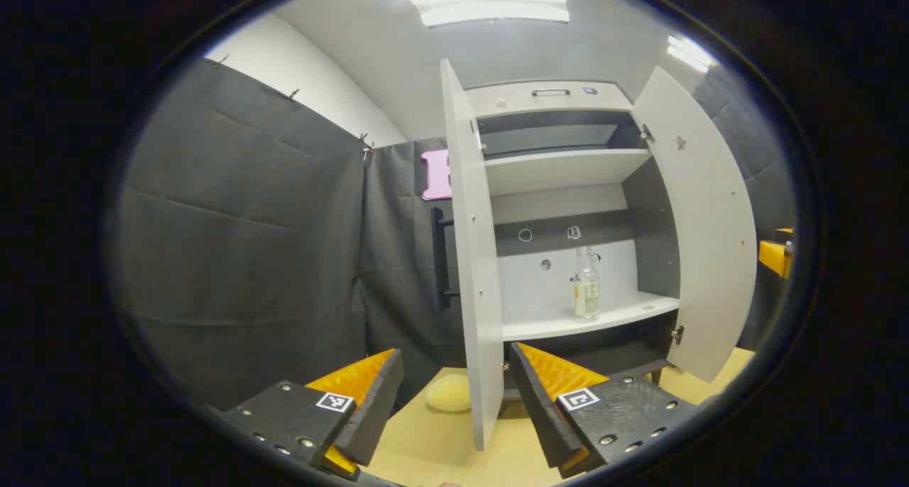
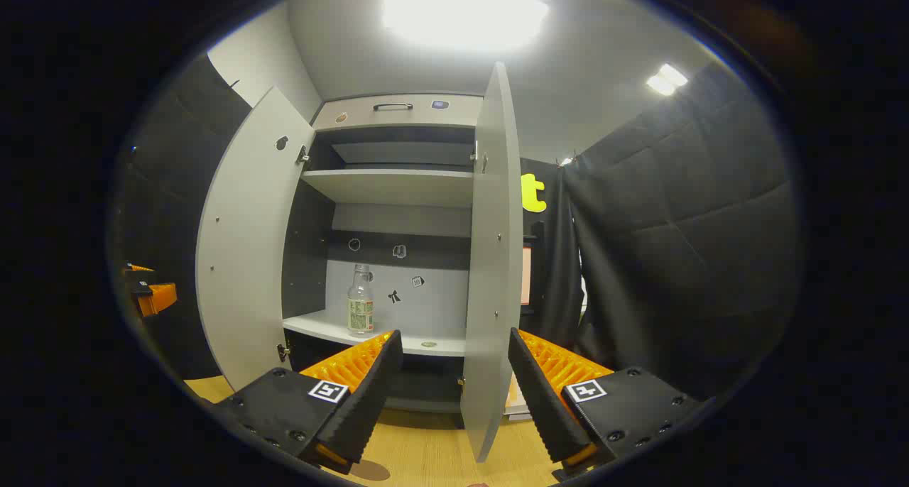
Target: Grasp the bottle in the cabinet with the left hand and place it on the coaster, then close the right door with the right hand and the left door with the left hand.
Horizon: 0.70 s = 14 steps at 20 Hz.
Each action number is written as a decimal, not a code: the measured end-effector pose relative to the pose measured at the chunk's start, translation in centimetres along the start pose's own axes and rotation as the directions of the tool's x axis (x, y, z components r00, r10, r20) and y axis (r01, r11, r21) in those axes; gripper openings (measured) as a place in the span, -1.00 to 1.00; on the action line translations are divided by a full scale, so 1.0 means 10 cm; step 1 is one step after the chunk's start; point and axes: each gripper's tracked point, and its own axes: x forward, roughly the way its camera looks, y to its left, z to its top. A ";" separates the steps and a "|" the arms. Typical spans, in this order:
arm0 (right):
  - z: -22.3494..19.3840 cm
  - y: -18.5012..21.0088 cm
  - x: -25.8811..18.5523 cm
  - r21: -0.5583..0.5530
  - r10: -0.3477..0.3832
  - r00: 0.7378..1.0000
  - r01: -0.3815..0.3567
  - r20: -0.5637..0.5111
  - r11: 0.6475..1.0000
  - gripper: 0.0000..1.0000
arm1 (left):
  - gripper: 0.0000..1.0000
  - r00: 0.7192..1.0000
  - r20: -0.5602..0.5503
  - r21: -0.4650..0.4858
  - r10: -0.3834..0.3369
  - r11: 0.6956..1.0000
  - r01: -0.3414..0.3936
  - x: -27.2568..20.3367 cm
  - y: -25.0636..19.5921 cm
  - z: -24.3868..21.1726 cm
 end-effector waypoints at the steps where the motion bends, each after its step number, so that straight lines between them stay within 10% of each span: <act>1: 0.00 0.00 0.01 0.000 -0.001 1.000 0.001 -0.001 1.000 0.90 | 0.79 1.000 0.001 0.002 -0.001 1.000 0.001 0.00 0.00 0.00; 14: -0.03 -0.08 0.02 -0.002 -0.004 1.000 0.004 0.004 1.000 0.91 | 0.75 1.000 0.010 0.025 -0.014 1.000 0.014 0.01 -0.08 0.05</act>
